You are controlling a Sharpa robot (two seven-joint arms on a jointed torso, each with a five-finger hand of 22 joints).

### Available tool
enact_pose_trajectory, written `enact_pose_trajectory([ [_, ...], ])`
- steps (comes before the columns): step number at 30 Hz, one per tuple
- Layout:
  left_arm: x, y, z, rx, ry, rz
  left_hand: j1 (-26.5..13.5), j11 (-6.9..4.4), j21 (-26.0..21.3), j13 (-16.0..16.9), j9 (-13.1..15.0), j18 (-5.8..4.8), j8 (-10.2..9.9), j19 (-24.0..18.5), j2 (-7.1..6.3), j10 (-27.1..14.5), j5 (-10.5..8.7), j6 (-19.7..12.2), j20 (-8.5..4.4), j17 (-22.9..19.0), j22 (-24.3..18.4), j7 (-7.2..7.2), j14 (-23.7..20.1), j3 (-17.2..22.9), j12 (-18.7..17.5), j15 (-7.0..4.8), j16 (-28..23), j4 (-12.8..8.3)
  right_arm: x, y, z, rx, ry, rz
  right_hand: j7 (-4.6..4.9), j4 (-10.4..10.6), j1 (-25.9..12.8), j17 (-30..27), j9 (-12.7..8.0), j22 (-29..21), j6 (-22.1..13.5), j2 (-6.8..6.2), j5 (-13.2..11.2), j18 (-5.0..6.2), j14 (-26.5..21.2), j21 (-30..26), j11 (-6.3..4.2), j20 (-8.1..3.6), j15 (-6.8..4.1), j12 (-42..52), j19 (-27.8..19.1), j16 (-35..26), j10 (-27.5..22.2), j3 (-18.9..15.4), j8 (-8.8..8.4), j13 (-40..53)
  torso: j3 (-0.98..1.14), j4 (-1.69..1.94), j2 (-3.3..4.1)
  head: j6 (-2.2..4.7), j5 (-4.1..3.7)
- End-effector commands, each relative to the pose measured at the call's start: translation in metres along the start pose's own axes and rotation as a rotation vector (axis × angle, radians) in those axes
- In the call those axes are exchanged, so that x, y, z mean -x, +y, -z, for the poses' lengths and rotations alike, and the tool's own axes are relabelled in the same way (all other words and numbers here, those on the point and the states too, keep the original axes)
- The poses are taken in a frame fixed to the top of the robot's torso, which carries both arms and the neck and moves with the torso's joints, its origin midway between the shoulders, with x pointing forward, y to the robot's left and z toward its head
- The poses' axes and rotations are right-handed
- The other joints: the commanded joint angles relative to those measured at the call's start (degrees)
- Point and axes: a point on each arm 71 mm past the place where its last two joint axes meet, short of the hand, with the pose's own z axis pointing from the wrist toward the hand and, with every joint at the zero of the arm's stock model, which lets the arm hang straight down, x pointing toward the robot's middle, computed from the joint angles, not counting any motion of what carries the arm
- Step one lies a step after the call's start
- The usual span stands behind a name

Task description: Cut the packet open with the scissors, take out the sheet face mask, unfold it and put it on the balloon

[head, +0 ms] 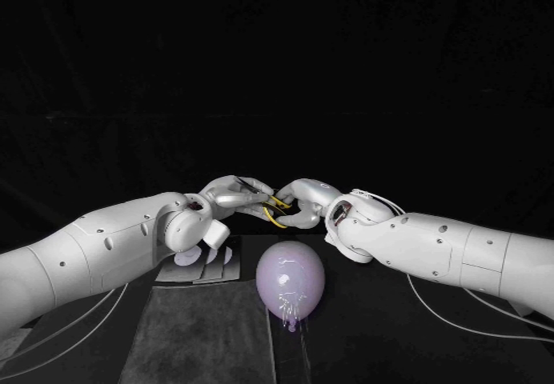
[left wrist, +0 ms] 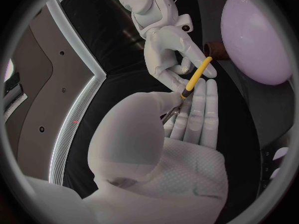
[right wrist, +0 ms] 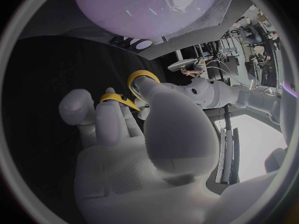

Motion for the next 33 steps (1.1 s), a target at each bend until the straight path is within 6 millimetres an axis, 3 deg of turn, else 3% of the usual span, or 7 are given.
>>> enact_pose_trajectory([
  [1,-0.002,-0.006,-0.001,-0.037,0.014,0.013,-0.01,-1.94,0.37,0.01,-0.09,0.52,0.35,-0.34,0.6,3.55,0.16,0.61,0.07,-0.02,0.07,4.33,0.06,0.73,-0.36,-0.2,-0.25,-0.97,-0.005,0.002,-0.001,0.006,0.039,0.009,0.89,-0.47,0.85,-0.04,0.07,0.58,0.58,0.18,0.0,-0.56,0.21,0.64,0.09,-0.01,-0.26,0.21,0.58,0.32,0.55,0.27,0.45,-0.03,0.03,0.01,0.01,-0.01,-0.16],
  [9,-0.008,-0.006,-0.001,-0.037,0.048,0.025,-0.02,-1.95,0.5,0.01,-0.17,0.51,0.4,-0.44,0.6,3.64,0.16,0.71,0.07,-0.01,0.17,4.31,0.11,0.79,-0.5,-0.2,-0.27,-1.06,-0.005,0.004,-0.004,-0.002,0.006,0.003,0.56,-0.78,1.27,0.56,0.03,1.5,1.62,0.81,-0.01,-0.74,0.36,1.51,-0.22,-0.18,-0.47,0.33,1.19,0.74,1.8,1.09,0.89,-0.11,-0.01,0.07,0.01,0.01,-0.31],
  [15,-0.007,-0.006,-0.001,-0.035,0.034,0.023,-0.16,-1.94,0.98,0.02,-0.4,0.55,0.39,-0.49,0.49,3.86,0.16,0.72,-0.01,0.04,0.47,4.37,0.21,0.73,-0.76,-0.22,-0.3,-1.18,0.0,-0.001,-0.003,-0.033,-0.051,-0.009,-0.76,-1.29,1.72,2.86,0.34,4.96,5.57,1.45,0.73,-1.46,1.1,4.95,-1.64,-1.1,-1.66,1.61,3.33,2.27,7.79,5.64,3.02,0.08,-0.03,0.06,0.01,0.0,-0.26],
  [18,-0.004,-0.006,0.0,-0.03,0.013,0.016,-1.61,-1.08,1.9,-0.15,-1.5,0.0,-1.28,-1.85,-1.7,1.29,0.16,-1.74,-0.01,0.09,1.27,5.14,-0.56,-1.59,-2.47,0.32,-0.69,-1.29,0.002,-0.003,-0.002,-0.052,-0.081,-0.012,-1.3,-1.54,1.75,3.26,0.72,5.72,7.22,1.34,1.51,-1.6,1.23,5.65,-2.24,-1.56,-2.21,2.0,3.69,2.58,10.28,7.82,3.99,0.18,0.02,0.01,0.0,0.06,-0.24],
  [20,-0.002,-0.005,0.0,-0.028,0.004,0.012,-1.94,-0.96,2.02,-0.16,-1.68,-0.17,-1.55,-2.1,-2.12,0.91,0.11,-2.06,0.08,0.12,1.39,5.24,-0.68,-2.16,-2.65,0.45,-0.74,-1.24,0.003,-0.004,-0.001,-0.061,-0.096,-0.014,-1.63,-2.1,2.54,3.48,1.12,6.24,8.58,1.84,1.85,-1.69,1.3,6.18,-2.71,-1.83,-2.61,2.62,3.99,2.72,12.02,8.88,4.79,0.44,0.03,0.0,0.01,0.08,-0.27],
  [23,0.001,-0.005,0.001,-0.022,-0.012,0.001,-3.44,-0.24,2.53,-0.07,-3.39,-0.82,-4.25,-3.9,-4.38,-2.33,0.08,-4.77,0.4,0.45,1.97,5.66,-1.71,-6.29,-2.96,1.11,-0.8,-1.21,0.006,-0.006,0.0,-0.078,-0.124,-0.017,-2.73,-3.72,3.77,3.8,2.49,7.36,11.52,2.94,2.26,-1.92,1.44,7.25,-4.0,-2.95,-3.65,3.32,4.49,2.93,15.68,11.75,6.76,0.92,0.03,0.01,-0.01,0.09,-0.25],
  [33,0.003,-0.003,0.002,-0.002,-0.017,-0.072,-5.99,0.0,-0.11,0.16,-5.49,-0.49,-6.64,-5.43,-7.87,-5.96,0.13,-7.61,2.14,1.25,0.24,4.85,-4.05,-12.35,-2.34,1.81,-0.75,0.16,0.008,-0.01,0.002,-0.101,-0.15,-0.032,-3.13,-4.37,2.57,3.76,3.77,8.01,11.98,2.74,2.91,-2.03,1.5,7.72,-4.42,-3.43,-4.03,2.7,4.55,2.95,17.21,13.2,7.62,1.01,0.02,0.01,-0.02,0.17,-0.35],
])
